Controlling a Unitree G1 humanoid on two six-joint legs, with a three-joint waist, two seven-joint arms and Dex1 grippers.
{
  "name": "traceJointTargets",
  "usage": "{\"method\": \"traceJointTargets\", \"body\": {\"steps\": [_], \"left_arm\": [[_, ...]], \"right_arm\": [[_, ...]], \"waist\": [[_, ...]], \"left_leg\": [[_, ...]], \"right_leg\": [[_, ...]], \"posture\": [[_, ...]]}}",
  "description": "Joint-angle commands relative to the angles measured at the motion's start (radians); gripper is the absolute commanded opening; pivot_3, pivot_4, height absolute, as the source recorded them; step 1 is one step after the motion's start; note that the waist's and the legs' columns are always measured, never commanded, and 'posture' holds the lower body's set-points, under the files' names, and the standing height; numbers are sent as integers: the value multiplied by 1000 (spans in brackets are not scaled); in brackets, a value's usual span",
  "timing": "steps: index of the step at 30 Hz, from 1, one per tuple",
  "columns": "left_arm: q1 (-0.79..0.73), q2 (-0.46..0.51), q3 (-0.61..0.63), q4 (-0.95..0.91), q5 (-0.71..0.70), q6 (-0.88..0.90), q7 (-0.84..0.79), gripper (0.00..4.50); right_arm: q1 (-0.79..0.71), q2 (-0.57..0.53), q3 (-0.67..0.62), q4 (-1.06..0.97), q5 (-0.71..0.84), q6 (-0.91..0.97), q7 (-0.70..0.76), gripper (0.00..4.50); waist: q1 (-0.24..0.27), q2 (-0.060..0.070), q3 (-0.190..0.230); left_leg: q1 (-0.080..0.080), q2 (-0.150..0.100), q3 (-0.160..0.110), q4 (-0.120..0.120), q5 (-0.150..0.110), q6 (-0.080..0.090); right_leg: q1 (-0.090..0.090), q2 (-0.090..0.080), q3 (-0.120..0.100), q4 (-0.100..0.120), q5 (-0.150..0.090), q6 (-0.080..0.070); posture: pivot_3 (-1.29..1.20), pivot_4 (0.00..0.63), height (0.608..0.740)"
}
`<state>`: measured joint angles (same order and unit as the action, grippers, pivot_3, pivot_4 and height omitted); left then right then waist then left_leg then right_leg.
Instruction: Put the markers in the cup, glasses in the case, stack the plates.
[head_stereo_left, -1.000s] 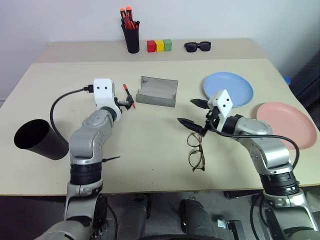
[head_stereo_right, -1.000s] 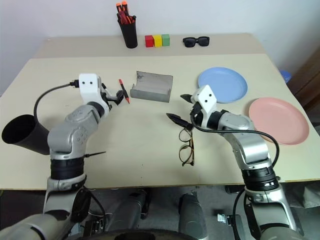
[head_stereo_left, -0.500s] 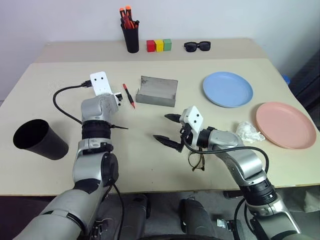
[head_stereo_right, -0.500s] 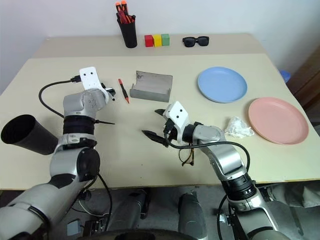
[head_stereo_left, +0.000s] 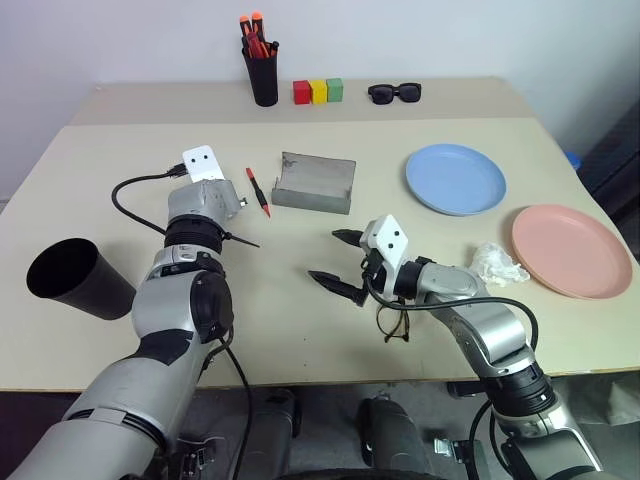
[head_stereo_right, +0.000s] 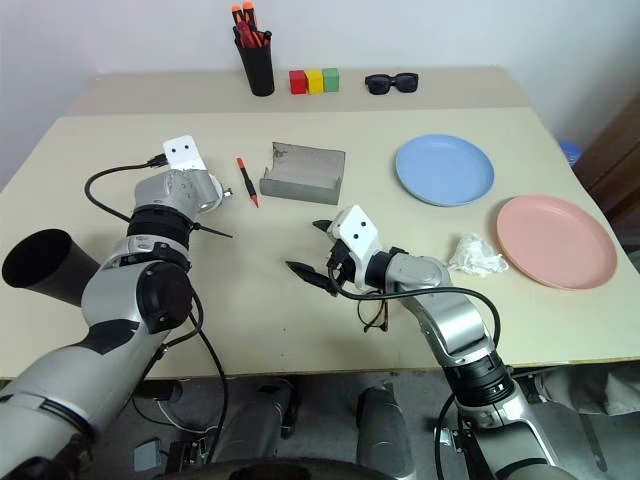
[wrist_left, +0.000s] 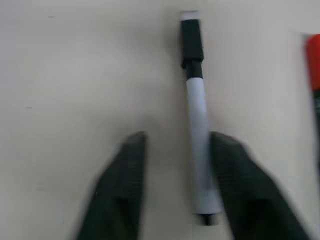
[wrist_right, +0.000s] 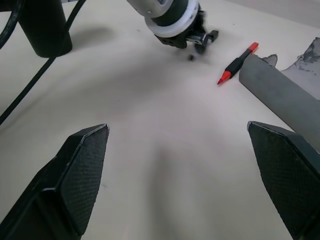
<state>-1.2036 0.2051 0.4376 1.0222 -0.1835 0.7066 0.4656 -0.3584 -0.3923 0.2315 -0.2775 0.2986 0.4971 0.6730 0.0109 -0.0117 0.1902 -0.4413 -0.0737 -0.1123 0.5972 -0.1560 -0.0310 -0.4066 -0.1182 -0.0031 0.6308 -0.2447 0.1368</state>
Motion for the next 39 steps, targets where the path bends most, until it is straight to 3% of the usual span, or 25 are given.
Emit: {"method": "traceJointTargets", "body": {"steps": [1,6,9,13,21,26,32,35,39], "left_arm": [[-23,-8,-12,22,-4,9,14,33],[-1,-28,-22,-72,-16,-98,-27,33],[56,-34,-126,-296,17,-221,-178,33],[222,-17,-180,-708,-40,-336,-383,33],[495,105,-122,-1284,-1,-310,-379,33],[702,162,-18,-1557,42,-258,-337,33],[931,89,87,-1711,14,-289,-324,33],[1030,-10,127,-1764,-8,-372,-298,33],[1163,-66,130,-1803,18,-441,-306,33]], "right_arm": [[-5,8,-8,-54,6,0,-5,4500],[-19,9,-10,-44,7,0,-1,4500],[-43,14,-25,-22,13,-8,3,4500],[-68,37,-59,2,40,-32,9,4500],[-117,61,-86,44,77,-62,48,4500],[-183,116,-147,43,222,-20,101,4500],[-223,130,-128,63,251,-13,137,4500],[-235,139,-111,96,244,-21,158,4500],[-239,149,-91,108,241,-25,184,4500]], "waist": [[0,0,0],[0,0,0],[-6,-1,0],[-24,-1,1],[-31,0,0],[-27,0,0],[-21,-1,-1],[-23,-1,-1],[-24,-1,-1]], "left_leg": [[0,0,0,0,0,0],[0,0,0,0,0,0],[0,0,0,0,0,0],[-1,1,0,-2,1,-2],[1,2,1,-3,1,-2],[1,2,0,-3,1,-2],[1,2,-1,-3,1,-2],[1,2,-1,-3,1,-2],[1,2,0,-3,1,-2]], "right_leg": [[0,0,0,0,0,0],[0,0,0,0,0,0],[0,0,0,0,0,0],[-2,0,0,0,1,-1],[-2,1,2,1,1,-2],[-2,1,1,0,1,-2],[-1,1,1,0,1,-3],[-1,1,1,0,1,-3],[-1,1,1,0,1,-4]], "posture": [[0,150,740],[0,150,740],[0,150,740],[0,150,740],[0,150,740],[0,150,740],[0,150,740],[0,150,740],[0,150,740]]}}
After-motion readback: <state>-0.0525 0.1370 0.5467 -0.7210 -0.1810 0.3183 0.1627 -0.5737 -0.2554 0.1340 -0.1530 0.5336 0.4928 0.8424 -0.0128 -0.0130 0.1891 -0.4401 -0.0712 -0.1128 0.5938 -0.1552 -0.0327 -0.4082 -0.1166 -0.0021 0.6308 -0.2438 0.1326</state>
